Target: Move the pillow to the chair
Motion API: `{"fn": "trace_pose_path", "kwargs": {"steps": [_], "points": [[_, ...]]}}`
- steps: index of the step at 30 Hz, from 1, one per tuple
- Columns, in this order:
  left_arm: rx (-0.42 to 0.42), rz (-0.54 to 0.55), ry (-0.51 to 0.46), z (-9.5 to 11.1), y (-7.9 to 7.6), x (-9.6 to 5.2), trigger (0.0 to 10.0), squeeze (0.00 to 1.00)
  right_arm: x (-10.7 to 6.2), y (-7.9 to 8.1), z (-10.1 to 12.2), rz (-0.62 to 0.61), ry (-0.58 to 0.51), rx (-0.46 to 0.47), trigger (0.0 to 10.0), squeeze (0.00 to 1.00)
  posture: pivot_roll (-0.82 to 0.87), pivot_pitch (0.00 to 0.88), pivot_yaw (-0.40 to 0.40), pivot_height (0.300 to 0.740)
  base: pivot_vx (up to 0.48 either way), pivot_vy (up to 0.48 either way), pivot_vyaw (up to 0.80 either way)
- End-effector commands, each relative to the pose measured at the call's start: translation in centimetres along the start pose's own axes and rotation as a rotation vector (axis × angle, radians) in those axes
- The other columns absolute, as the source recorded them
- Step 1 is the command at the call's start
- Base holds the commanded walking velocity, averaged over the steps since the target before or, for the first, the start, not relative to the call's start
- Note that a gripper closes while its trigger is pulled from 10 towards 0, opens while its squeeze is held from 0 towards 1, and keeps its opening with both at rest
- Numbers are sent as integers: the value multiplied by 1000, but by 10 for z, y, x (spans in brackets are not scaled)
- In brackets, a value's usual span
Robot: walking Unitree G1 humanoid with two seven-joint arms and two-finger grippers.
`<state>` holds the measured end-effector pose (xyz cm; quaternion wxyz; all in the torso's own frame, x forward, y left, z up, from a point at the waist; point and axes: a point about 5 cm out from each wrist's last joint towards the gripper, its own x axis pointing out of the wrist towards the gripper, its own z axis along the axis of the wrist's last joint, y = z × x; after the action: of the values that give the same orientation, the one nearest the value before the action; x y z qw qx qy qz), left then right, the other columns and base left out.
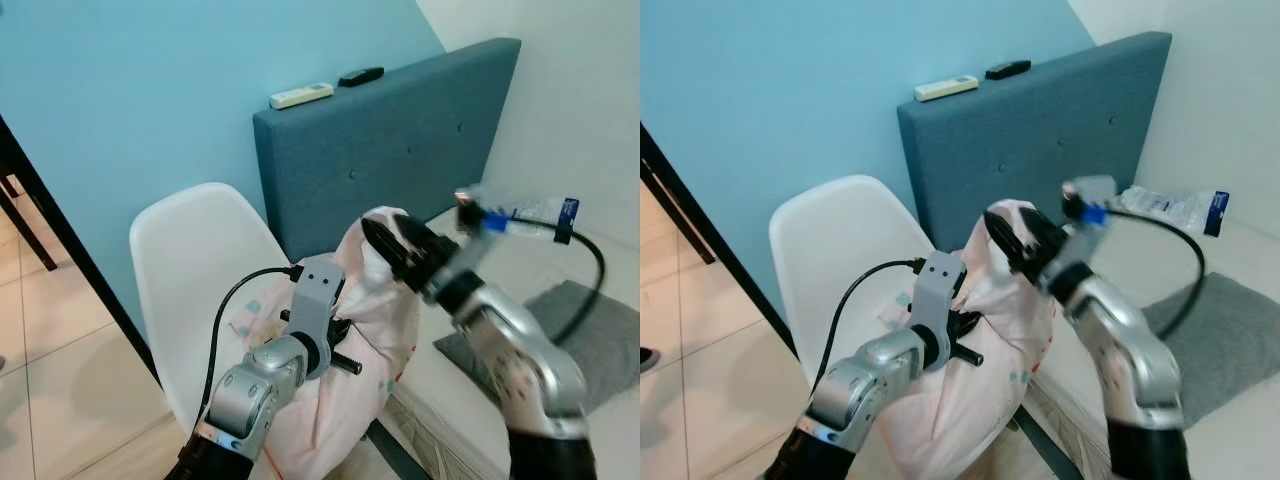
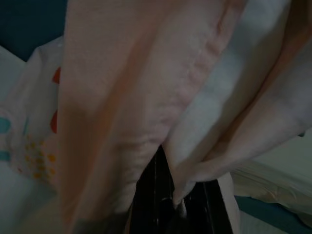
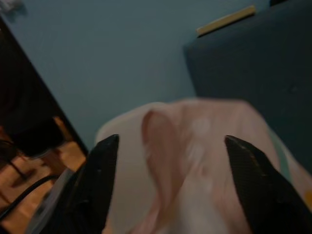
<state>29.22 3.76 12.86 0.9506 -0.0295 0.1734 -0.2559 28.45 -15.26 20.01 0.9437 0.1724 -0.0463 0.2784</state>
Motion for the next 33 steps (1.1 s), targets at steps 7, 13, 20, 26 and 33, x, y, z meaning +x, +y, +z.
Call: {"fn": "trace_pose_path", "kwargs": {"steps": [7,13,20,26,33], "points": [[-26,160,-55,13,42,-1,0,0,-21,13,-7,43,-48,154,10000,0,-74,19,20,740,0,0,0],[-103,346,-174,39,90,-11,0,0,-25,9,-19,-23,-8,172,10000,0,-76,21,23,740,0,0,0],[-165,579,-304,65,143,-36,0,0,-24,0,-33,-134,86,117,10000,0,-75,24,26,740,0,0,0],[-177,690,-379,79,160,-49,0,0,-23,-20,-50,-297,196,28,10000,0,-68,22,27,740,0,0,0],[-135,685,-326,64,148,-38,0,0,-24,-32,-69,-410,370,-130,10000,0,-72,26,31,740,0,0,0]]}}
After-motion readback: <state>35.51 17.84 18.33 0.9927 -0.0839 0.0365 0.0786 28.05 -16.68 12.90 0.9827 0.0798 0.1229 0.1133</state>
